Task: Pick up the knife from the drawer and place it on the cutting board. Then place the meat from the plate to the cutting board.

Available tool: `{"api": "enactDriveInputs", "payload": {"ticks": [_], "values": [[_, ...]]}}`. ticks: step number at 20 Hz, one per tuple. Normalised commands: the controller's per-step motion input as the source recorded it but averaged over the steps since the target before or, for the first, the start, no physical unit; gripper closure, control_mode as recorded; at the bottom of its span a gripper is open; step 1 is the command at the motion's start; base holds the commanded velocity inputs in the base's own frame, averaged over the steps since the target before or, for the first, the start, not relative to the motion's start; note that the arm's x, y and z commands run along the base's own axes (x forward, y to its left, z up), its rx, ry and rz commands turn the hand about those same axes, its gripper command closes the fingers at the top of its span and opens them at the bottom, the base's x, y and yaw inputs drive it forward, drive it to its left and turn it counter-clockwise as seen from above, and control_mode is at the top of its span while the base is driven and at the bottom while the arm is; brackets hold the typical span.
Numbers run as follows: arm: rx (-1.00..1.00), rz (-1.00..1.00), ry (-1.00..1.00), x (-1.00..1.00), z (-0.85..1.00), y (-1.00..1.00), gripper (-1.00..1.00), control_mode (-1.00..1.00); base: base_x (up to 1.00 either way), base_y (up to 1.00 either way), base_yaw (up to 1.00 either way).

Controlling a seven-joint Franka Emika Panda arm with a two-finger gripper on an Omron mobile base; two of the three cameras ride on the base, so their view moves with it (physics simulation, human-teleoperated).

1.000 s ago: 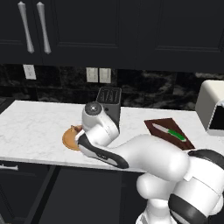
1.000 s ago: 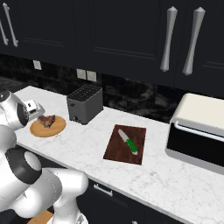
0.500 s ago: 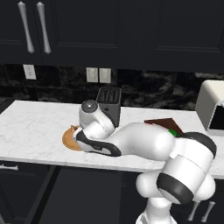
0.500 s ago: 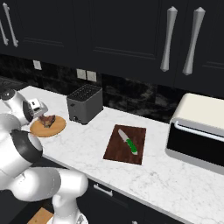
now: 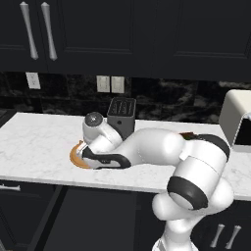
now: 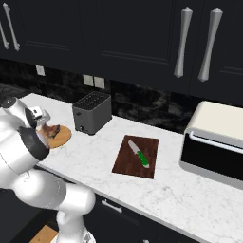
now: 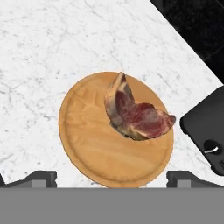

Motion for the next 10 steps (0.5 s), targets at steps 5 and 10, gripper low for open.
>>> {"api": "enactDriveInputs", "payload": {"ticks": [5,10], "values": [[0.00,0.00,0.01,0.15,-0.11,0.25,-1.00,-1.00,0.00,0.00,0.00],[0.00,0.00,0.01,0.13,-0.11,0.06,-1.00,-1.00,0.00,0.00,0.00]]}}
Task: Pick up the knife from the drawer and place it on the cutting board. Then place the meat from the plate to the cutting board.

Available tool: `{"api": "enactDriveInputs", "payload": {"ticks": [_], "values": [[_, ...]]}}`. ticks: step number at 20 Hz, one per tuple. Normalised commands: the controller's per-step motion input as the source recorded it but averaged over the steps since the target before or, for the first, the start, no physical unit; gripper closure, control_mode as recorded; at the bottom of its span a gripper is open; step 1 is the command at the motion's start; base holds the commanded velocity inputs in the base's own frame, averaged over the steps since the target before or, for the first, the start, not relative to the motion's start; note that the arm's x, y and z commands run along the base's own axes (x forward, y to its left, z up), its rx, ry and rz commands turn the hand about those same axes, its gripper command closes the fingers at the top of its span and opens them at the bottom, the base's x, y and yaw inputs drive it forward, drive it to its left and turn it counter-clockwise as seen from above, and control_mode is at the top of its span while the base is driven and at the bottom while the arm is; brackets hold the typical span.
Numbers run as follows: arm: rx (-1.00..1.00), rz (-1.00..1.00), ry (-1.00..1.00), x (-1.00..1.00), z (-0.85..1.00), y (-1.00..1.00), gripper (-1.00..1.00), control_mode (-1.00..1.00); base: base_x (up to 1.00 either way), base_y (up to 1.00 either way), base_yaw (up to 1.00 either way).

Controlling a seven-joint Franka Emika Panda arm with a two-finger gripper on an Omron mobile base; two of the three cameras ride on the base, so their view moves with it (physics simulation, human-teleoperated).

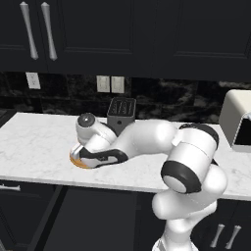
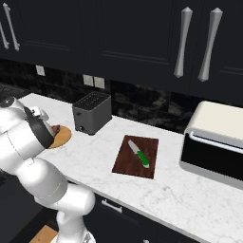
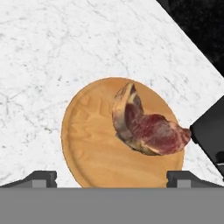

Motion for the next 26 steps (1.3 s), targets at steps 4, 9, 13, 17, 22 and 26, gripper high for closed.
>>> {"api": "enactDriveInputs", "payload": {"ticks": [4,9,13,17,22,26], "values": [[0.00,0.00,0.01,0.14,-0.12,0.01,-1.00,-1.00,0.00,0.00,0.00],[0.00,0.00,0.00,0.05,-0.19,0.00,-1.00,-1.00,0.00,0.00,0.00],[0.00,0.00,0.00,0.16,-0.22,0.00,-1.00,-1.00,0.00,0.00,0.00],[0.00,0.00,0.00,0.21,-0.12,0.00,-1.00,-1.00,0.00,0.00,0.00],[0.00,0.00,0.00,0.19,-0.03,0.00,-1.00,-1.00,0.00,0.00,0.00],[0.00,0.00,0.00,0.15,-0.05,0.01,-1.00,-1.00,0.00,0.00,0.00]]}}
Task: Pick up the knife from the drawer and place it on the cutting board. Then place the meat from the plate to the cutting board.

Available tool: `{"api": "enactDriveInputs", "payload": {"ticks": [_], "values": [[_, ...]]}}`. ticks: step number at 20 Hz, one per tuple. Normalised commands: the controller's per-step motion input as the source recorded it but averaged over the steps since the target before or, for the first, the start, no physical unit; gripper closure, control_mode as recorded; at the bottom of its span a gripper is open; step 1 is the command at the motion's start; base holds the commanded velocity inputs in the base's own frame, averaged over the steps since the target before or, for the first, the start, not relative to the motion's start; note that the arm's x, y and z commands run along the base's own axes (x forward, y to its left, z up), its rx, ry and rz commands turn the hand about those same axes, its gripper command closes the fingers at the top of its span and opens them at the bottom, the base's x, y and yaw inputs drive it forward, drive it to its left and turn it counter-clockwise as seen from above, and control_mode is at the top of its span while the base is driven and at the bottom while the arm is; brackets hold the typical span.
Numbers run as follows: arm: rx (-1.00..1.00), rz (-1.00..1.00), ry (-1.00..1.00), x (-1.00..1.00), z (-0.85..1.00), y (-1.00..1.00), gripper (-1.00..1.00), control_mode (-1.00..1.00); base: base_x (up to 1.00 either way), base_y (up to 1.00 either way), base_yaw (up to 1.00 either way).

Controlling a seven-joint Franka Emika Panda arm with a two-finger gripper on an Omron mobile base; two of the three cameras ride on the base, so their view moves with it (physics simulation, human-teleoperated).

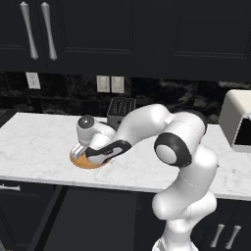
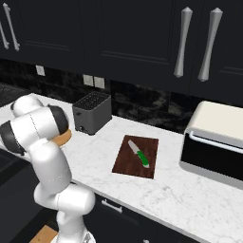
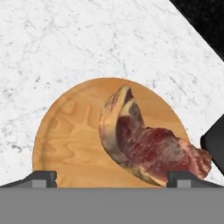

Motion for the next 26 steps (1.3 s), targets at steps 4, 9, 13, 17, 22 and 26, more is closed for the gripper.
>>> {"api": "enactDriveInputs", "payload": {"ticks": [4,9,13,17,22,26], "values": [[-0.01,0.00,0.00,0.20,-0.12,0.02,-1.00,-1.00,0.00,0.00,0.00],[-0.03,0.00,0.01,0.24,-0.19,0.08,-1.00,-1.00,0.00,0.00,0.00],[-0.02,-0.01,0.01,0.21,-0.20,0.09,-1.00,-1.00,0.00,0.00,0.00],[-0.01,-0.01,0.01,0.24,-0.16,0.07,-1.00,-1.00,0.00,0.00,0.00],[0.00,0.00,0.02,0.22,-0.06,0.01,-1.00,-1.00,0.00,0.00,0.00],[0.00,0.00,0.01,0.13,-0.10,0.00,1.00,-1.00,0.00,0.00,0.00]]}}
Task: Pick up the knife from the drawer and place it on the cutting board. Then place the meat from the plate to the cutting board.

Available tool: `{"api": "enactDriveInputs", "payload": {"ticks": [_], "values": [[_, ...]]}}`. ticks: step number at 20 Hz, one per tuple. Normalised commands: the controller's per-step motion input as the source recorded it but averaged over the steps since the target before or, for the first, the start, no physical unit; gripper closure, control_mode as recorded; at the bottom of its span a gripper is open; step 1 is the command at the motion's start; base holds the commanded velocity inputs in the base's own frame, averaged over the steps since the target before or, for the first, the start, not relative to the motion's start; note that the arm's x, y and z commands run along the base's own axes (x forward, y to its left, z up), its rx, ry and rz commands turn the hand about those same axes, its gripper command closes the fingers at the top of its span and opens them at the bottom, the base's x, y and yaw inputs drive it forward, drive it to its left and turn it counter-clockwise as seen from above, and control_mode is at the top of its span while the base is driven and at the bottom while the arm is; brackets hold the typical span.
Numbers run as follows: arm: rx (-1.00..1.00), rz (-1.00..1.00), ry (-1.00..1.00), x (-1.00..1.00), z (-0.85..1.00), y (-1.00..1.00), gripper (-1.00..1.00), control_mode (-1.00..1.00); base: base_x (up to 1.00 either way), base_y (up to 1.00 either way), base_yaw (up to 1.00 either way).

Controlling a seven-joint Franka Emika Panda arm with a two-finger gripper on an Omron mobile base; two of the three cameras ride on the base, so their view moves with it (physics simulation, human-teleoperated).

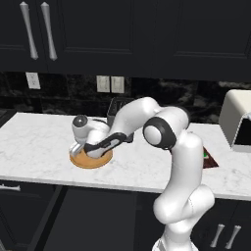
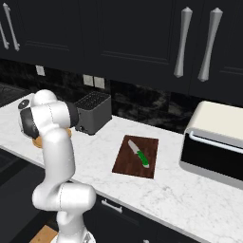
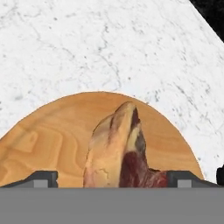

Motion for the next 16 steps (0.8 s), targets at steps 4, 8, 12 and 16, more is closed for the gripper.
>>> {"api": "enactDriveInputs", "payload": {"ticks": [4,8,12,16], "values": [[0.00,0.00,0.00,0.00,-0.05,0.00,1.00,-1.00,0.00,0.00,0.00],[0.00,0.00,0.00,0.00,-0.06,-0.04,1.00,-1.00,0.00,0.00,0.00],[0.00,0.00,0.02,0.00,-0.07,0.00,1.00,-1.00,0.00,0.00,0.00],[0.00,-0.01,-0.10,-0.67,0.00,0.00,1.00,-1.00,0.00,0.00,0.00]]}}
